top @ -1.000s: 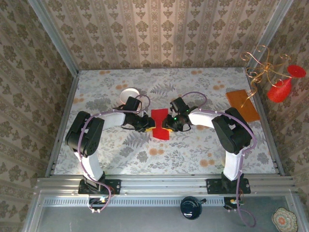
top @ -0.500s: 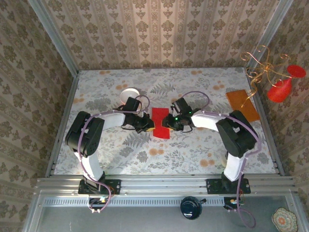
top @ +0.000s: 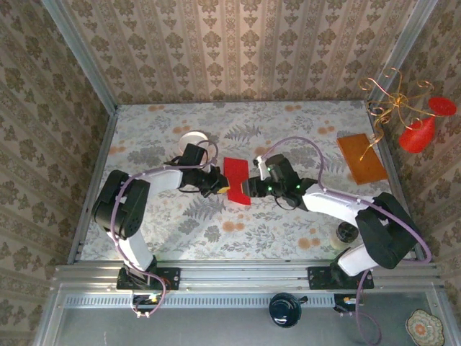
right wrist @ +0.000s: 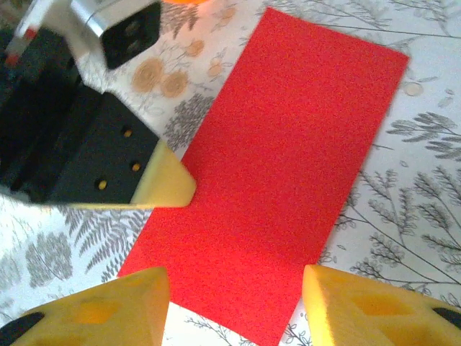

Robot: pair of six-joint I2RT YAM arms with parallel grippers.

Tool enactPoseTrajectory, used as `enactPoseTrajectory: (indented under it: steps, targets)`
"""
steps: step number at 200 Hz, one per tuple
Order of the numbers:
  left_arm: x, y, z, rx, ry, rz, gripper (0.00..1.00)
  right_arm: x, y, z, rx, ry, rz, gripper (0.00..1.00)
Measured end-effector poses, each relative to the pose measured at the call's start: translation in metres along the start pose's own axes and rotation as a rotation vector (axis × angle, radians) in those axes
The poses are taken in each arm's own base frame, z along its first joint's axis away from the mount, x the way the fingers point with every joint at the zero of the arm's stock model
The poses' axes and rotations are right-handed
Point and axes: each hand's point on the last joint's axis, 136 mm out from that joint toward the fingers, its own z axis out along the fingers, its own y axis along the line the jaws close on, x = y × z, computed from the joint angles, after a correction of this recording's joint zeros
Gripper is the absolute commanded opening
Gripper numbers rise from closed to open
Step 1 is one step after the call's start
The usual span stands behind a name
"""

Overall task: Fold a paper plane with a square sheet of paper (pick it up from the middle)
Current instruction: Third fold the triangle at the center of the table.

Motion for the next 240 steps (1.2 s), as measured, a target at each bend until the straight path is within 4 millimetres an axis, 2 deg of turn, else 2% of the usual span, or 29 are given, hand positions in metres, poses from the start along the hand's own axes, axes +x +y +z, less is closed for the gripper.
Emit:
enactPoseTrajectory:
  steps: [43, 65, 95, 132, 165, 206, 240]
  targets:
    - [-0.002, 0.000, -0.001, 0.003, -0.002, -0.046, 0.00, 0.028, 0.032, 0.009, -0.039, -0.040, -0.311, 0.53]
    - [-0.003, 0.001, -0.003, 0.005, -0.006, -0.063, 0.00, 0.028, 0.041, 0.016, -0.041, -0.071, -0.421, 0.53]
    - [-0.003, -0.001, -0.004, 0.010, -0.007, -0.082, 0.00, 0.036, 0.043, 0.031, -0.016, -0.076, -0.546, 0.54]
    - [-0.005, -0.002, -0.004, 0.015, -0.011, -0.095, 0.00, 0.050, 0.034, 0.050, 0.028, -0.048, -0.646, 0.51]
    - [-0.005, -0.002, -0.004, 0.016, -0.012, -0.099, 0.00, 0.041, 0.029, 0.059, 0.077, -0.077, -0.699, 0.47]
    - [-0.007, -0.002, -0.005, 0.018, -0.017, -0.101, 0.00, 0.023, 0.033, 0.056, 0.115, -0.155, -0.745, 0.43]
    - [-0.007, -0.002, -0.005, 0.018, -0.017, -0.101, 0.00, 0.023, 0.035, 0.054, 0.121, -0.172, -0.771, 0.33]
